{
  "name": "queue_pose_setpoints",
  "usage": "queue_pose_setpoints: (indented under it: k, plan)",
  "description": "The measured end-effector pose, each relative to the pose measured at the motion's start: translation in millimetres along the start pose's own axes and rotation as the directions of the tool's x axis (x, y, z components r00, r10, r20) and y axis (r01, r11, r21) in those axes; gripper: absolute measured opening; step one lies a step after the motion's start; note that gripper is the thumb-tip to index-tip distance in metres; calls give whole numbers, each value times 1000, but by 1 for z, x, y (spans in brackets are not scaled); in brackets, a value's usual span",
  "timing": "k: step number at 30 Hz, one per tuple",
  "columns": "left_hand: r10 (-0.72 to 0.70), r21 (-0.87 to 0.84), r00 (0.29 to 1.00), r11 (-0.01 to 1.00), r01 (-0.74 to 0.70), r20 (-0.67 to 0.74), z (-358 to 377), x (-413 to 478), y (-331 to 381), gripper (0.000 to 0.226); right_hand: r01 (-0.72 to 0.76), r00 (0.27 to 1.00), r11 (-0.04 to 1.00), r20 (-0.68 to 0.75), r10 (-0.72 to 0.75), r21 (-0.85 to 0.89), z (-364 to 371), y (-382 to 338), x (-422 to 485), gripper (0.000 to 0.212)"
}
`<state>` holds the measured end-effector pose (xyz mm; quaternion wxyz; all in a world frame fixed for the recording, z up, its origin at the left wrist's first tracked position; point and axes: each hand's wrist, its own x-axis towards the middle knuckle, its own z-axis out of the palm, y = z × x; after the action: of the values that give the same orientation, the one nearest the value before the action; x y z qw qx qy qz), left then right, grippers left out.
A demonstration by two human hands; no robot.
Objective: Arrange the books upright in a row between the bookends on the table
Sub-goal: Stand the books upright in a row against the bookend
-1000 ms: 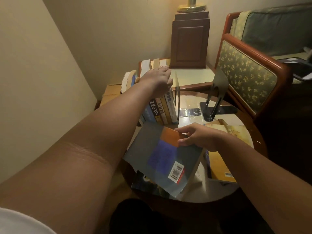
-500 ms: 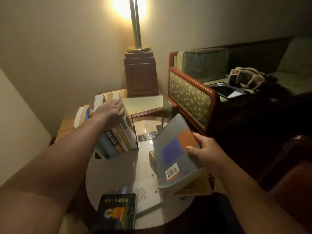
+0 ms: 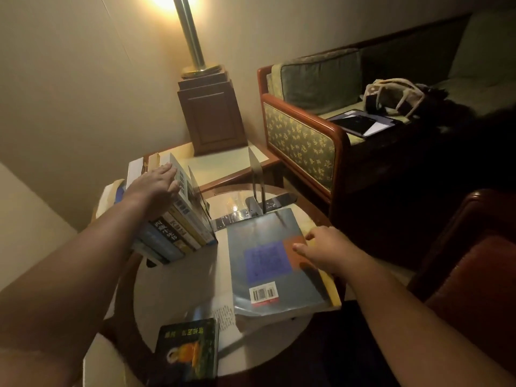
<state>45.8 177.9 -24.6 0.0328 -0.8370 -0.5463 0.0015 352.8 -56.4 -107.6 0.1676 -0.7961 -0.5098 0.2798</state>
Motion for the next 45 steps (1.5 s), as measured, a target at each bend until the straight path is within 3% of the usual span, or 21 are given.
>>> queue_pose_setpoints:
  k: [4, 7, 11, 16, 19, 23, 27, 30, 36, 40, 45]
  plan:
    - [1, -5, 1000, 1000, -2, -8, 2, 1, -2, 58, 55, 998, 978, 8, -58, 201, -1, -1, 51, 94]
    - [11, -8, 1000, 1000, -12, -13, 1, 1, -2, 59, 87, 991, 967, 81, -109, 238, 4, -1, 76, 107]
    - [68, 31, 992, 997, -65, -105, 5, -2, -2, 53, 97, 983, 929, 111, -146, 358, 8, 4, 85, 97]
    - [7, -16, 999, 1000, -8, -39, 3, -1, -4, 57, 153, 981, 889, 42, -189, 431, 12, 3, 80, 96]
    - [8, -13, 999, 1000, -8, -37, 1, -3, -1, 66, 259, 966, 861, -103, -238, 438, 14, -4, 66, 85]
    - [-40, -43, 998, 998, 38, -41, -1, -5, 6, 54, 378, 922, 744, -293, -251, 551, 20, -22, 49, 57]
    - [-41, -48, 999, 998, 39, -27, -5, -6, 9, 55, 439, 882, 673, -427, -197, 595, 21, -46, 32, 57]
    - [-48, -48, 998, 998, 47, -26, -9, -9, 15, 55, 517, 821, 646, -538, -190, 561, 12, -68, 24, 51]
    - [-50, -48, 999, 998, 50, 2, -11, -12, 15, 56, 688, 619, 634, -741, -259, 353, -9, -135, 18, 42]
    - [-41, -44, 999, 998, 41, -8, -9, -11, 14, 56, 676, 592, 657, -778, -213, 335, -1, -164, 35, 38]
    - [-32, -37, 999, 999, 32, -17, -8, -9, 12, 56, 625, 583, 748, -770, -258, 223, 33, -185, 43, 35]
